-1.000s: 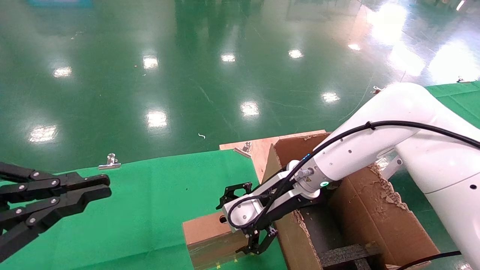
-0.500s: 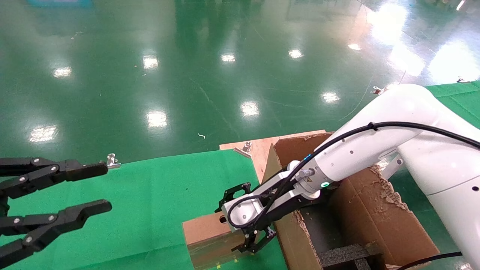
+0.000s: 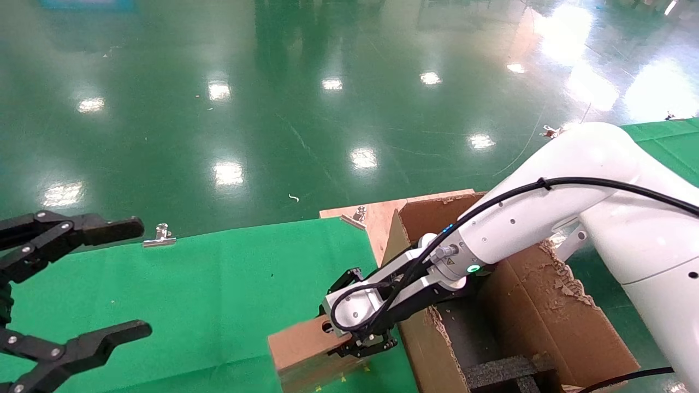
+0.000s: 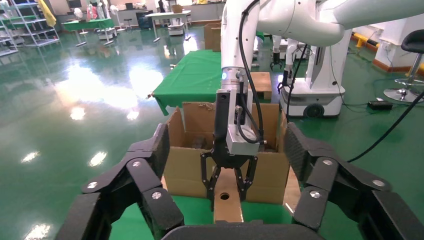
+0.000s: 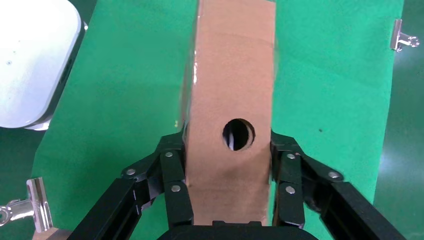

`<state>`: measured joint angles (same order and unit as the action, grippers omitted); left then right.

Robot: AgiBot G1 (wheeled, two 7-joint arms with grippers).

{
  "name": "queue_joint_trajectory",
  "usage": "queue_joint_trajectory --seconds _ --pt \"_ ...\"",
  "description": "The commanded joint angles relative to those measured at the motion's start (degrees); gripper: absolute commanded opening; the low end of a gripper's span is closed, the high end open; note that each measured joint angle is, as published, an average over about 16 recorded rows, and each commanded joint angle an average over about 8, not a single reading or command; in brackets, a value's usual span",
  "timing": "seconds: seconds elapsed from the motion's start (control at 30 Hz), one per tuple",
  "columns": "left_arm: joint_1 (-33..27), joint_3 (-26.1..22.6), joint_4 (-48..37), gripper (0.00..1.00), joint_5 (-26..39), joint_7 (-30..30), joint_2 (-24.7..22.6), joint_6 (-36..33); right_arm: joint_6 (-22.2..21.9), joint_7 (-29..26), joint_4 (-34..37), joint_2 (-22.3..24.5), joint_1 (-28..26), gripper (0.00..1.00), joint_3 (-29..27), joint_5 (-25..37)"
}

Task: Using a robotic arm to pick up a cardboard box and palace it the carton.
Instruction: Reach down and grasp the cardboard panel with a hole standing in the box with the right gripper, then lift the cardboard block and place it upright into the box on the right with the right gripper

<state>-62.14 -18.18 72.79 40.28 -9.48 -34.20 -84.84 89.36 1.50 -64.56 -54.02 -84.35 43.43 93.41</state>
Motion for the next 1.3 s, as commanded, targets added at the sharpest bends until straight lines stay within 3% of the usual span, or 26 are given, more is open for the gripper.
queue_joint_trajectory --seconds 0.03,0.33,0.67,0.93,1.3 --pt "0.00 0.00 0.00 1.00 0.00 0.00 0.00 0.00 -0.01 -0.02 0.00 0.01 0.01 0.00 -0.02 -0.01" --pt "-0.01 -0.01 -0.01 1.00 0.00 0.01 0.00 0.00 0.34 -0.23 1.04 -0.27 -2.24 0.00 0.05 -1.25" --pt "-0.02 -0.03 -0.02 1.00 -0.01 0.02 0.00 0.00 1.61 1.59 9.33 -0.84 -17.97 0.00 1.69 -5.78" --pt "-0.02 -0.04 -0.02 1.00 -0.02 0.02 0.01 0.00 2.00 6.44 19.77 -0.55 -28.94 0.00 6.72 -10.72" --pt "-0.02 -0.06 -0.02 1.00 -0.03 0.03 0.01 0.01 2.10 11.16 29.03 3.12 -34.73 0.00 16.45 -17.01"
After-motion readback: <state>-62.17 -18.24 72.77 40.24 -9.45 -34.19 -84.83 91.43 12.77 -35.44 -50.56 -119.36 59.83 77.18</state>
